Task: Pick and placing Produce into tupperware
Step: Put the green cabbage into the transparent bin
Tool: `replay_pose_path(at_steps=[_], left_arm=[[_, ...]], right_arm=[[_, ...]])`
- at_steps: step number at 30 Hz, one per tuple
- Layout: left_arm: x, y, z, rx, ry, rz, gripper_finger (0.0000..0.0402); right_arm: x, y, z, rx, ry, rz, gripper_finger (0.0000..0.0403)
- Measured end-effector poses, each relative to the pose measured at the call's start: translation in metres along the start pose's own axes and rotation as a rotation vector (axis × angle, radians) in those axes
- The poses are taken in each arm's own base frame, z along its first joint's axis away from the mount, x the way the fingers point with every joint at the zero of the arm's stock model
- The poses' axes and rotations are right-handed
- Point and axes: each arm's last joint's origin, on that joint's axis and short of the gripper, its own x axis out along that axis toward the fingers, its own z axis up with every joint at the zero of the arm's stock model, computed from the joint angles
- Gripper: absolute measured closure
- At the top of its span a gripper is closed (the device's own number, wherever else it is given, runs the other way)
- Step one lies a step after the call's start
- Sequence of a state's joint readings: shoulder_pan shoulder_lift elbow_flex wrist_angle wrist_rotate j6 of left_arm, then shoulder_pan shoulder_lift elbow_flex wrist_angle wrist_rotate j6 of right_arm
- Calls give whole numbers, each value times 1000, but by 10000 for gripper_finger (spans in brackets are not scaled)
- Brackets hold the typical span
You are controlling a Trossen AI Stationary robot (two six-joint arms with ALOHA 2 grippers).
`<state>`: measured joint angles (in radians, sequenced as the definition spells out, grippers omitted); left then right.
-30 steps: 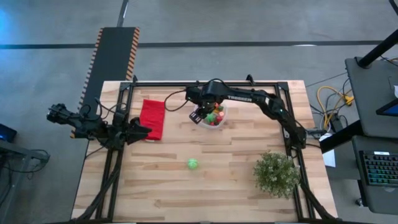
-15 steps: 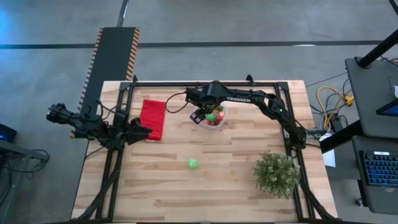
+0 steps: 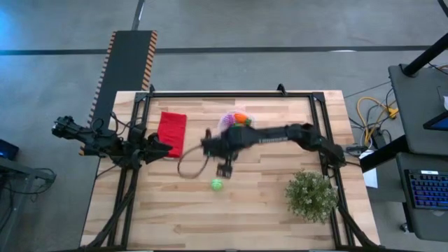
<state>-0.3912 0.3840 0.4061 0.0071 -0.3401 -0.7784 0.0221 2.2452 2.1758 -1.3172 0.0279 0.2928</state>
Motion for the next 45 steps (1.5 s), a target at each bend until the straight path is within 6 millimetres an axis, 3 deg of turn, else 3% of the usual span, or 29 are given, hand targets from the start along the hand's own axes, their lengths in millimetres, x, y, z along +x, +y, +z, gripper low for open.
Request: replay_pose_path(at_steps=[3,7,13,17,22,34,45], left_arm=[[0,0,0,-2,-3,-3,210],[0,-1,1,-4,-5,-5,210],[-2,-3,3,-12,-14,-40,210],[-6,-4,5,5,-8,-80,210],[-12,-5,8,2,-19,-117,210],[-24,-5,13,-9,-48,-154,210],[-25,-3,12,0,-36,-142,210]], right_arm=[[4,31,-4,-65,-50,48,105],[12,57,-1,-90,-153,151,97],[46,78,-7,-96,-124,167,87],[65,85,-13,-108,-79,147,89],[69,87,-13,-107,-89,130,91],[98,89,-12,-95,-71,94,93],[105,87,-16,-101,-51,86,145]])
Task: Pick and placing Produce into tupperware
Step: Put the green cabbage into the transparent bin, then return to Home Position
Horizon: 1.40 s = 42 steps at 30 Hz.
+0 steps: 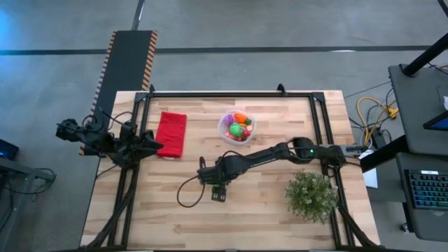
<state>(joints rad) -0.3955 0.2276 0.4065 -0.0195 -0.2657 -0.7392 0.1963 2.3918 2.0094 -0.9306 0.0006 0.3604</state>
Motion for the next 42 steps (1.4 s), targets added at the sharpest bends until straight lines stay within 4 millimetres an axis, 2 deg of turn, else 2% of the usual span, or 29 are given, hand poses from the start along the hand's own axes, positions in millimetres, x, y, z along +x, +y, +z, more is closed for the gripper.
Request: replay_pose_path(at_steps=[5,7,10,14,19,24,28,31,36,42], left_arm=[[0,0,0,5,-1,-1,210],[0,0,0,12,-1,-1,210],[0,0,0,12,-1,-1,210],[0,0,0,16,-1,-1,210],[0,0,0,22,0,-1,210],[0,0,0,20,-1,-1,210],[0,0,0,20,-1,-1,210],[0,0,0,20,1,0,210],[0,1,-1,26,15,13,210],[0,2,-2,28,16,22,210]], right_arm=[[-9,0,2,-1,-10,-2,182],[-25,0,5,1,-47,-34,186],[-60,-10,4,24,-79,-154,180],[-99,-45,-3,142,-49,-304,170],[-127,-113,-10,326,50,-400,172],[-124,-179,-14,463,129,-373,173],[-104,-208,-26,519,243,-292,174],[-91,-214,-33,539,279,-294,166],[-85,-206,-33,524,257,-288,125],[-90,-202,-22,503,162,-316,82]])
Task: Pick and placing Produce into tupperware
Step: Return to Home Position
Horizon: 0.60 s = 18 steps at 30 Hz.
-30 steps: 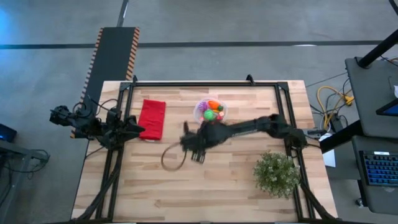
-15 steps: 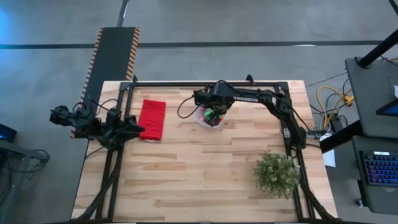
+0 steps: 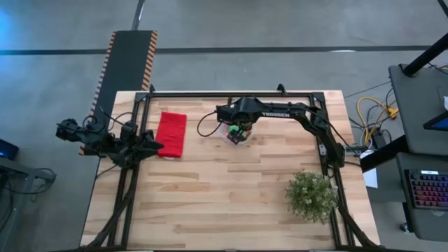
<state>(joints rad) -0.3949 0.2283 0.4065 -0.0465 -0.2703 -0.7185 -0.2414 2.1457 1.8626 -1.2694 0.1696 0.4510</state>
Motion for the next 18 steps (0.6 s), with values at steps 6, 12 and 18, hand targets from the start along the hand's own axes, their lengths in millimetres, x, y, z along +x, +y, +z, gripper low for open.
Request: replay_pose_path(at_steps=[6,12,18], left_arm=[[0,1,1,11,-19,22,210],[0,1,2,91,-42,43,210],[-5,-6,9,-40,-86,-73,210]], right_arm=[[-45,-10,-8,-11,-113,-19,76],[-155,-20,-59,-48,-392,145,76],[-252,-58,-148,73,-676,348,77]])
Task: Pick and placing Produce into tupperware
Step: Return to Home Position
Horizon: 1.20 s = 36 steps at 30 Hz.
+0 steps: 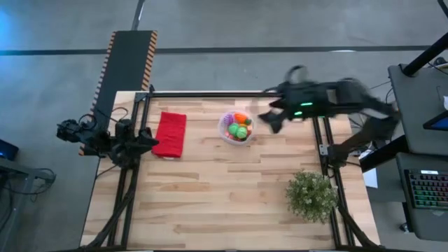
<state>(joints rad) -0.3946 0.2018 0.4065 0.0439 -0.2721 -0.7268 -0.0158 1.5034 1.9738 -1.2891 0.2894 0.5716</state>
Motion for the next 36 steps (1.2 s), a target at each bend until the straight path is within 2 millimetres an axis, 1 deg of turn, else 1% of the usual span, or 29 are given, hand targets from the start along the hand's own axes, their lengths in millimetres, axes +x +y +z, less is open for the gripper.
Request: replay_pose_path(at_steps=[1,2,3,4,5,6,7,8,9,11,13,14,15,16,19,21,24,27,29,30,33,36], left_arm=[[-1,-1,1,33,-6,-10,210],[-3,-1,2,69,-14,-18,210],[-4,-2,3,107,-25,-28,210],[-4,-3,4,143,-36,-35,210],[-4,-3,5,179,-38,-38,210],[-5,-3,5,209,-31,-47,210],[-5,-3,4,228,-21,-58,210],[-5,-3,4,244,-15,-64,210],[-5,-3,4,252,-8,-71,210],[-3,-2,1,273,10,-70,210],[-2,-1,-1,309,25,-71,210],[-2,-1,-2,324,23,-71,210],[-3,0,-1,336,13,-68,210],[-4,0,0,346,0,-55,210],[-9,3,0,380,-16,-44,210],[-15,6,-1,397,-1,-36,210],[-25,9,-1,427,-14,-40,210],[-27,6,5,500,-20,-15,210],[-29,-1,14,521,-39,-17,210],[-30,-2,16,536,-35,15,210],[-34,1,16,560,0,81,210],[-35,-3,20,533,-22,50,210]], right_arm=[[-18,0,-2,72,-58,49,77],[-35,2,-6,90,-117,104,77],[-48,6,-10,60,-177,161,75],[-57,14,-16,-9,-240,217,74],[-63,23,-24,-114,-286,282,72],[-65,32,-33,-213,-315,343,71],[-62,40,-42,-252,-336,398,70],[-54,45,-49,-233,-351,436,70],[-43,48,-58,-202,-345,463,70],[-14,53,-84,-182,-344,497,70],[10,56,-102,-161,-420,579,69],[21,52,-110,-160,-438,624,69],[29,44,-116,-165,-443,669,69],[34,33,-120,-168,-455,713,69],[42,-10,-126,-106,-549,758,72],[48,-35,-136,-96,-597,782,73],[39,-57,-152,-122,-641,869,73],[32,-77,-164,-92,-712,799,70],[29,-88,-175,-87,-720,743,69],[27,-92,-180,-83,-718,721,69],[20,-104,-190,-54,-772,652,71],[21,-110,-198,-66,-797,635,71]])
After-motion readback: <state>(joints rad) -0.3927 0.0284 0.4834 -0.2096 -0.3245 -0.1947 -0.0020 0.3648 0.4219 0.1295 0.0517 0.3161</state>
